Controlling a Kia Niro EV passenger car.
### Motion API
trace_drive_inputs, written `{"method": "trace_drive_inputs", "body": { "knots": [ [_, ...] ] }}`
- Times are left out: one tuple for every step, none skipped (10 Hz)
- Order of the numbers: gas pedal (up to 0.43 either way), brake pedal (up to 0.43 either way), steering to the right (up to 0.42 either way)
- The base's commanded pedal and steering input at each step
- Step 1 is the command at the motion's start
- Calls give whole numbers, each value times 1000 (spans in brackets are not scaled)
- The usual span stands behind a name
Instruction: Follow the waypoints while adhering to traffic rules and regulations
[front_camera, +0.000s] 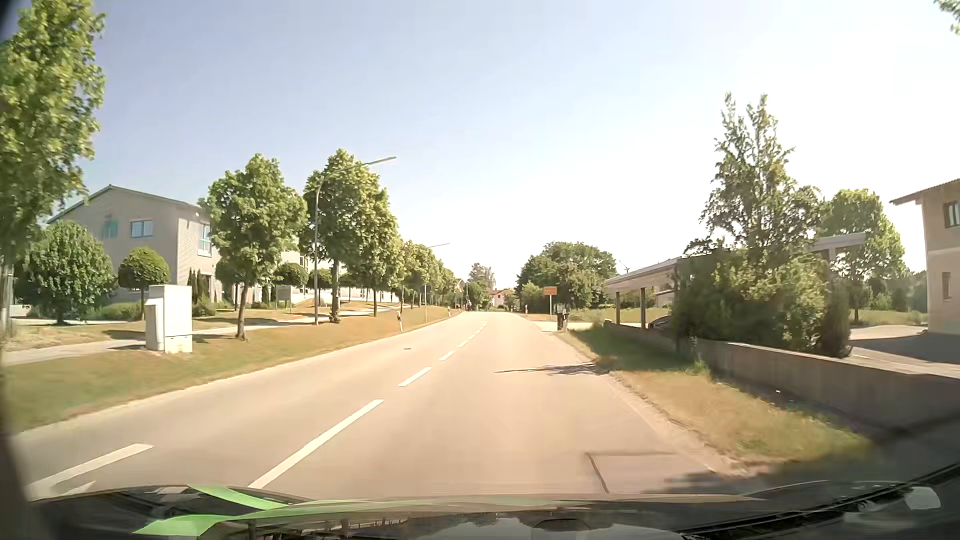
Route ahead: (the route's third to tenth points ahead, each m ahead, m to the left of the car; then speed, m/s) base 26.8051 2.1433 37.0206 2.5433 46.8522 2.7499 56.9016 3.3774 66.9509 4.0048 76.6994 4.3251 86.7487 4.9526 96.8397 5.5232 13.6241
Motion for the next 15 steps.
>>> {"method": "trace_drive_inputs", "body": {
  "knots": [
    [177,0,-8],
    [177,0,-8],
    [177,0,-8],
    [177,0,-6],
    [177,0,-4],
    [177,0,-4],
    [177,0,-4],
    [177,0,-4],
    [177,0,-3],
    [177,0,-3],
    [177,0,-4],
    [177,0,-3],
    [177,0,-4],
    [177,0,-4],
    [177,0,-4]
  ]
}}
